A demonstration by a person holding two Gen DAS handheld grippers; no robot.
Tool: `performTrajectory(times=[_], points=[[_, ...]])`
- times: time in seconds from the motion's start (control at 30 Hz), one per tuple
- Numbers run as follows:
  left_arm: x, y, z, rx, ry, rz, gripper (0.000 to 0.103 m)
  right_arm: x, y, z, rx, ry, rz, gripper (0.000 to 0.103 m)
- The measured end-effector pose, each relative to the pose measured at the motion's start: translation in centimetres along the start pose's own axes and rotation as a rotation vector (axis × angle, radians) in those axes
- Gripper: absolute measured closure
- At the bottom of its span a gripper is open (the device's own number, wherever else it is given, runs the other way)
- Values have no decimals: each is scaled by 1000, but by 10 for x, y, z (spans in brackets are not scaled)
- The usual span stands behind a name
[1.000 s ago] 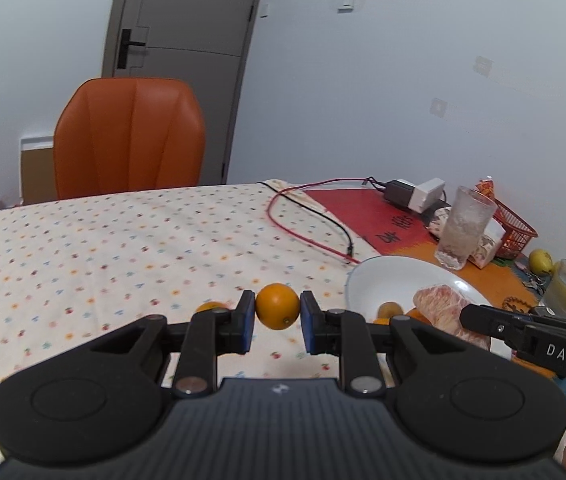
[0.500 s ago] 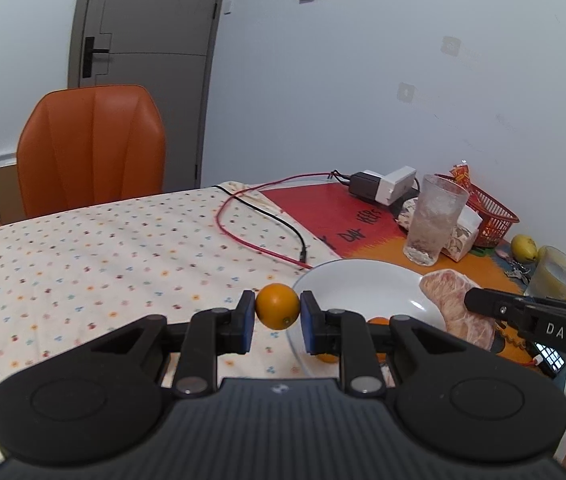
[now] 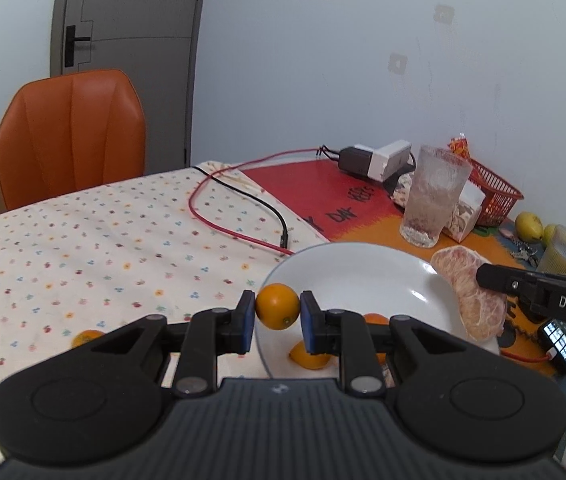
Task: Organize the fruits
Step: 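Carry the kumquat and pomelo piece over the white plate with both tools, then open the left tool dropping the kumquat onto the plate while the right tool releases the pomelo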
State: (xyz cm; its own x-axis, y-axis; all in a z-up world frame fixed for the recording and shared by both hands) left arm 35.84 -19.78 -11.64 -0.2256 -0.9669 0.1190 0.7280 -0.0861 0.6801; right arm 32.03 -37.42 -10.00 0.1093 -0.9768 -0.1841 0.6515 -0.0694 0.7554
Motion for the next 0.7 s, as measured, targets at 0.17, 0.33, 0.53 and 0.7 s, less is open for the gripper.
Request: performTrajectory(times=[0.17,0.33,0.53,0.7], points=[[7,2,-18,-25,-5,-14,81,11,-1,-14,-13,0,-5,86],[13,4,-32,-44,-7,-23,81,19,-3,-26,-29,17,-10,86],[10,9,-43,-48,-13,-17,81,17,-2,-39,-40,26,10,86],[11,13,-43,-56,-26,-2,80,6,5,-42,-10,45,45,78]])
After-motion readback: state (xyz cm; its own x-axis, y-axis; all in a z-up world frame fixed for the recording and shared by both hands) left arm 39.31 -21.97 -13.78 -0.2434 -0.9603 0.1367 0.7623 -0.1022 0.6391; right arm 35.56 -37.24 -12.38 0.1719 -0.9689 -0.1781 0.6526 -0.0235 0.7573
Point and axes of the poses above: each gripper's, at about its wrist camera, not at the fingertips, and z roughly against the way its jaws point, x to its right, y to its top, the point moved 7 cm from there along -z, roughly the way its jaws point, and after that the axes turned 13 degrees about -x, right-handed, at the moved point
